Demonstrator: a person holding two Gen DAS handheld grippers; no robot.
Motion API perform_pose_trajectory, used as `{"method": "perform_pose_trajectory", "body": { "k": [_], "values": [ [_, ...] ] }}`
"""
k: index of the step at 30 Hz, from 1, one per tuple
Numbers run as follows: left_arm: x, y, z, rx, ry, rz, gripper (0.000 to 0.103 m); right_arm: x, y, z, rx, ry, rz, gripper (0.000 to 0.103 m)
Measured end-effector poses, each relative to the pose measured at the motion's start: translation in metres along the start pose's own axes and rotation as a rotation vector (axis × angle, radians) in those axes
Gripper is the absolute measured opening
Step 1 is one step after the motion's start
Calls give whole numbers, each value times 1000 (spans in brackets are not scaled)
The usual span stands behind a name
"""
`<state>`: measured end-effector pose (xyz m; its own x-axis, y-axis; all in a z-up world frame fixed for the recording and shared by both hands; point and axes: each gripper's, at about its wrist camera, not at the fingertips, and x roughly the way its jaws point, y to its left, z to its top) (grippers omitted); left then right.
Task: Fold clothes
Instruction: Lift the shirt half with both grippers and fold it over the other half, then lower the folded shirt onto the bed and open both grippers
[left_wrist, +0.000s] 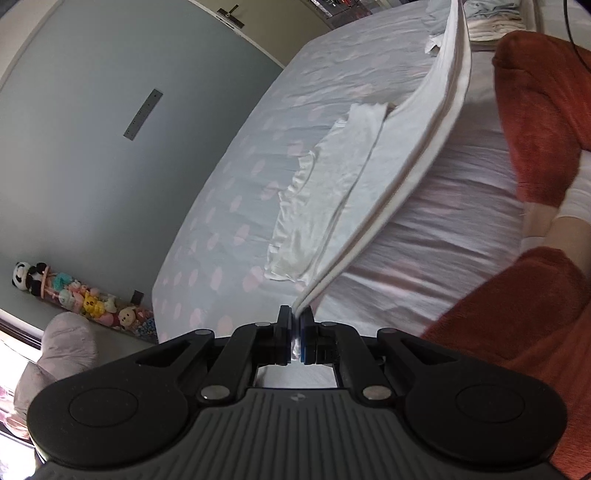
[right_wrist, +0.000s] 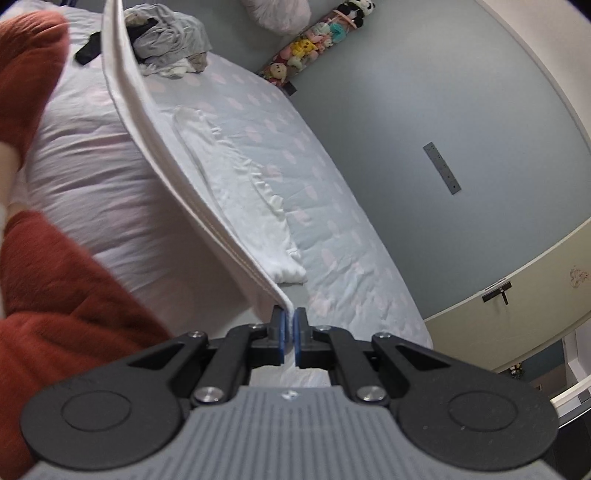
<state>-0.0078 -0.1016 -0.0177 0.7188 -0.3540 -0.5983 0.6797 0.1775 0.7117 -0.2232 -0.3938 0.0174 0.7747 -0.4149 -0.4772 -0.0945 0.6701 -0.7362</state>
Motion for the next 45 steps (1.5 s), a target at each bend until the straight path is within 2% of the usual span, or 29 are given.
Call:
{"method": "perform_pose_trajectory", "body": {
  "k": [7, 15, 24, 30, 36, 40, 45],
  "values": [
    [49, 45, 23, -18, 7, 10, 2, 52, -37, 29, 7, 5, -48, 5],
    [126, 101, 51, -44, 40, 9, 2, 144, -94, 66, 77, 27, -39, 5],
    [245, 140, 63, -100, 118, -89, 2, 272, -109, 82, 68, 88, 38, 6],
    [340, 142, 60, -123, 173, -161, 2, 373, -108, 78, 106, 147, 110, 6],
    [427, 130, 49, -171, 229, -212, 2, 456, -83, 64, 127, 203, 176, 6],
    [461, 121, 41, -185, 239, -232, 2, 498, -70, 55, 120, 217, 205, 6],
    [484, 115, 28, -252, 234, -251, 3, 521, -61, 47, 137, 208, 227, 10]
  ]
}}
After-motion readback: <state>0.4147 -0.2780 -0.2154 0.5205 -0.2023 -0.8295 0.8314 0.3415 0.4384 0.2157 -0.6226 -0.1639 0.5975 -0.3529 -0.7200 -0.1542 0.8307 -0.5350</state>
